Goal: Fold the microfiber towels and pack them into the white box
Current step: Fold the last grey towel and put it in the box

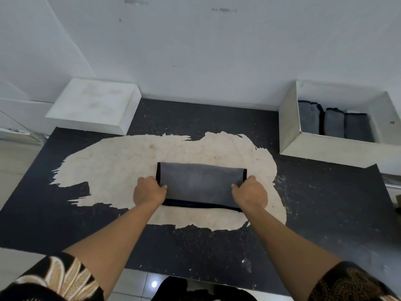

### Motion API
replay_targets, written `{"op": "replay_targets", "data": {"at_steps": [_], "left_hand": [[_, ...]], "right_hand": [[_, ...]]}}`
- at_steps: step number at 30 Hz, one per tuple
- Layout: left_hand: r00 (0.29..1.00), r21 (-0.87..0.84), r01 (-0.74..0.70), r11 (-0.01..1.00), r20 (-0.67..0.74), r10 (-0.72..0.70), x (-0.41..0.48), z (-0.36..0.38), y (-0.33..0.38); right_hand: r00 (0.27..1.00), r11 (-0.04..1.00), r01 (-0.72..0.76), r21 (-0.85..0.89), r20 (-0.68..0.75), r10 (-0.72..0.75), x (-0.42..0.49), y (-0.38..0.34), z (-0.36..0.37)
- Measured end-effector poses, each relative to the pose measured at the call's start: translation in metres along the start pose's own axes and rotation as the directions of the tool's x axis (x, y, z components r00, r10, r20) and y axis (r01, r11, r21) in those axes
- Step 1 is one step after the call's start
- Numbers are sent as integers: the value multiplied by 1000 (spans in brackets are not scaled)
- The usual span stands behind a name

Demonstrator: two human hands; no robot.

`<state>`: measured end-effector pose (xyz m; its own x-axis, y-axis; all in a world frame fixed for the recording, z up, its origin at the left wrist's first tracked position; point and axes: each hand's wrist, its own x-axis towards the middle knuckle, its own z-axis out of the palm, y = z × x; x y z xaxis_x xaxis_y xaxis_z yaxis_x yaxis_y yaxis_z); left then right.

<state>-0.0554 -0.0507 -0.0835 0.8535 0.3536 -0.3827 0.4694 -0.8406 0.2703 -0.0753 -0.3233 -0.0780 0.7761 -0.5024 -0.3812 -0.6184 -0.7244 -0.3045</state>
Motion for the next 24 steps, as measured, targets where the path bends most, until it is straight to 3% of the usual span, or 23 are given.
{"op": "replay_targets", "data": {"at_steps": [2, 5, 11, 16, 21, 24], "left_hand": [[999, -37, -2, 999, -34, 0, -2, 2, 5], [997, -95, -22, 995, -74, 15, -4, 1, 9], [987, -137, 44, 990, 162, -21, 1, -1, -1], [982, -263, 92, 960, 185, -44, 2, -2, -8], [976, -133, 94, 987, 207, -65, -2, -2, -7], [988, -28, 91, 995, 125, -87, -5, -5, -3]], "right_hand": [[996, 999, -23, -27, 84, 25, -3, 4, 3], [995, 999, -33, 6, 99, 32, -4, 6, 1], [992, 998, -43, 44, 118, 38, -2, 7, -4], [998, 998, -13, 68, 64, 8, 1, 12, -9], [990, 994, -73, 85, 125, 62, 0, 18, -8], [989, 997, -77, 26, 132, 73, -3, 17, -6]]}}
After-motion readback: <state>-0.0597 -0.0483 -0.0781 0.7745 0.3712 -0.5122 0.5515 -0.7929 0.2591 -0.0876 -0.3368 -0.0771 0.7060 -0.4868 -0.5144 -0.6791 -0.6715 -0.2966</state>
